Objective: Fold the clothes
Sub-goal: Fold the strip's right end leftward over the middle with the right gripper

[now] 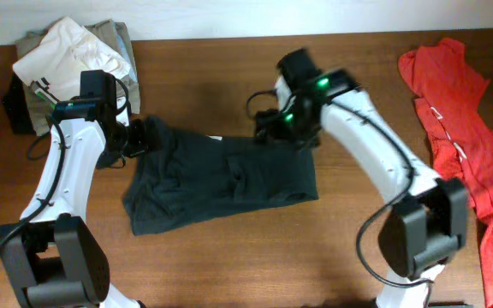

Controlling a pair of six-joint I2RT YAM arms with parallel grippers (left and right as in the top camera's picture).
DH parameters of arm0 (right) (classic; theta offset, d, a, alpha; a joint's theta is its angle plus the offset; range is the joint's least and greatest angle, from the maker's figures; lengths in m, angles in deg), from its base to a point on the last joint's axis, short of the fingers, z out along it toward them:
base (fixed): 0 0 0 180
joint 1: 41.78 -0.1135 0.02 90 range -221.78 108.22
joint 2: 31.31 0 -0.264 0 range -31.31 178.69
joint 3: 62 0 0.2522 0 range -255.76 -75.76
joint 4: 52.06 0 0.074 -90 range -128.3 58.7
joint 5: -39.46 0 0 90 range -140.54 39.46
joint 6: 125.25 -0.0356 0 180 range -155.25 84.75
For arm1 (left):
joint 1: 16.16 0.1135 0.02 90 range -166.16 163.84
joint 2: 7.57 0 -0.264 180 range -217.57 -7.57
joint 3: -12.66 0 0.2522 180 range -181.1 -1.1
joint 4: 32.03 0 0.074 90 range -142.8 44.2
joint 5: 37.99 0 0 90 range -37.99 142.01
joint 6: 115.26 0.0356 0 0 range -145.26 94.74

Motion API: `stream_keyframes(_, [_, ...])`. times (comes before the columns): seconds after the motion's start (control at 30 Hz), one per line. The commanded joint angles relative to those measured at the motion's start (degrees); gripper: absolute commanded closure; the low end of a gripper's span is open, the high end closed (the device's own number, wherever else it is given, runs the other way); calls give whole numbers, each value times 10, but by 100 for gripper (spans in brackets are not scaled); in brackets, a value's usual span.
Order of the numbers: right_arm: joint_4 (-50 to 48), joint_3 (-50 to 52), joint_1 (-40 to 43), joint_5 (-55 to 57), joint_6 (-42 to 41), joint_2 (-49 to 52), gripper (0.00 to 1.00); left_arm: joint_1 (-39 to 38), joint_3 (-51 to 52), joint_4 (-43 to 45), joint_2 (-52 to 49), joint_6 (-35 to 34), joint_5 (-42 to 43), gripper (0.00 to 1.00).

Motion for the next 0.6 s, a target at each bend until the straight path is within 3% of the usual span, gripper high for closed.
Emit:
stream_keyframes(0.0, [29, 5, 30, 5, 36, -2, 46, -1, -5, 0, 4, 1, 7, 1])
stream_keyframes(0.03, [16, 33, 24, 0, 35, 1, 66, -1, -5, 0, 4, 1, 7, 1])
stream_keyframes(0.07, [-5, 63, 13, -17, 35, 2, 79, -1, -5, 0, 4, 1, 7, 1])
stream_keyframes(0.1, [-58, 116, -9, -66, 35, 2, 83, -1, -5, 0, 4, 1, 7, 1])
stream_keyframes(0.3, [-321, 300, -99, -106, -106, 30, 83, -1, -5, -2, 4, 1, 7, 1])
stream_keyframes(0.37, [-319, 300, -100, -128, -109, 59, 96, -1, -5, -3, 4, 1, 7, 1])
stream_keyframes(0.47, [-264, 228, -99, -37, -85, -33, 96, -1, -5, -3, 4, 1, 7, 1])
stream_keyframes(0.53, [-256, 165, -86, -28, -70, -60, 82, -1, -5, -2, 4, 1, 7, 1])
stream_keyframes(0.57, [-264, 156, -78, -30, -70, -59, 79, -1, -5, -2, 4, 1, 7, 1])
